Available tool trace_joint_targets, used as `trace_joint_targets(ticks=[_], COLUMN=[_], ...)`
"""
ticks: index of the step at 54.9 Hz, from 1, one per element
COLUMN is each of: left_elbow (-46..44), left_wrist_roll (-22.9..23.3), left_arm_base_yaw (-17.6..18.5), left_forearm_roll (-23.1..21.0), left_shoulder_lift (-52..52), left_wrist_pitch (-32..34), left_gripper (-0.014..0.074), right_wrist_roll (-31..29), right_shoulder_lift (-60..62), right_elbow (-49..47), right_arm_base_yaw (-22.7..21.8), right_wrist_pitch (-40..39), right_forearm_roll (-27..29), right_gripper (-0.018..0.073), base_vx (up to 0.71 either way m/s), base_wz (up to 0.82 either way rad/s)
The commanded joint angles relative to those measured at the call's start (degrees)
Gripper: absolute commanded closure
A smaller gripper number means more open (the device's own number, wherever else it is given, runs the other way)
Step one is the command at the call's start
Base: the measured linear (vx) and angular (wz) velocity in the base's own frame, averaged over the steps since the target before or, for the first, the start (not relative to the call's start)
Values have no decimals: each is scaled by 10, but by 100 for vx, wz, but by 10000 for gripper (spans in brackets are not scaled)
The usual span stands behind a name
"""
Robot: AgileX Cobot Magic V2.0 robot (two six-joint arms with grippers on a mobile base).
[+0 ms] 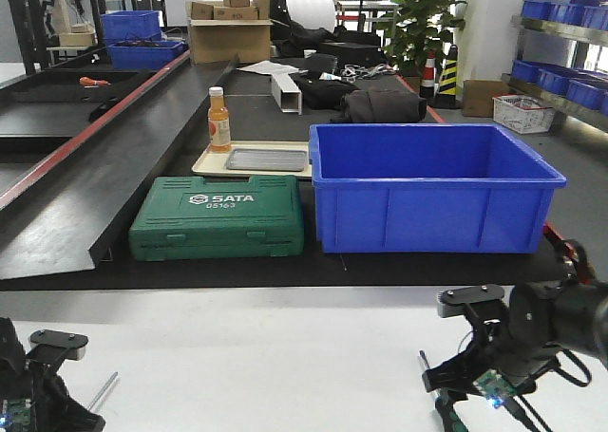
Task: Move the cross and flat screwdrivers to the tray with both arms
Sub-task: 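Close left and right grippers around each screwdriver's green handle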
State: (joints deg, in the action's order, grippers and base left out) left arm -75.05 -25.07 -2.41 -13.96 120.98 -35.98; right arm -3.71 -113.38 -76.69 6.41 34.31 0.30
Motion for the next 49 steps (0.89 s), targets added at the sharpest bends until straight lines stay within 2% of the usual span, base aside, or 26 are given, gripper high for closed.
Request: trace_joint_targets(ticks=[1, 8, 38, 49], left_elbow=[-8, -8, -8, -8], left_wrist_roll=[5, 9, 9, 9], left_arm_base_yaw=[3, 3, 3, 3], left_forearm_roll=[-14, -14, -15, -15], left_shoulder_lift=[-24, -24, -24, -24], left_wrist_pitch=[-14, -13, -2, 2], left_gripper=[598, 598, 596, 596], right_wrist_roll=[32, 52, 47, 46], right_shoulder_lift=[-4, -39, -103, -107], right_elbow=[-46, -76, -120, -120], right_arm_base_yaw=[5, 5, 5, 5], right_wrist_pitch=[-15, -14, -3, 9], right_forearm_roll=[-12, -15, 0, 1], right_gripper=[89, 89, 91, 179], base_vx=[0, 0, 0, 0], base_wz=[0, 0, 0, 0])
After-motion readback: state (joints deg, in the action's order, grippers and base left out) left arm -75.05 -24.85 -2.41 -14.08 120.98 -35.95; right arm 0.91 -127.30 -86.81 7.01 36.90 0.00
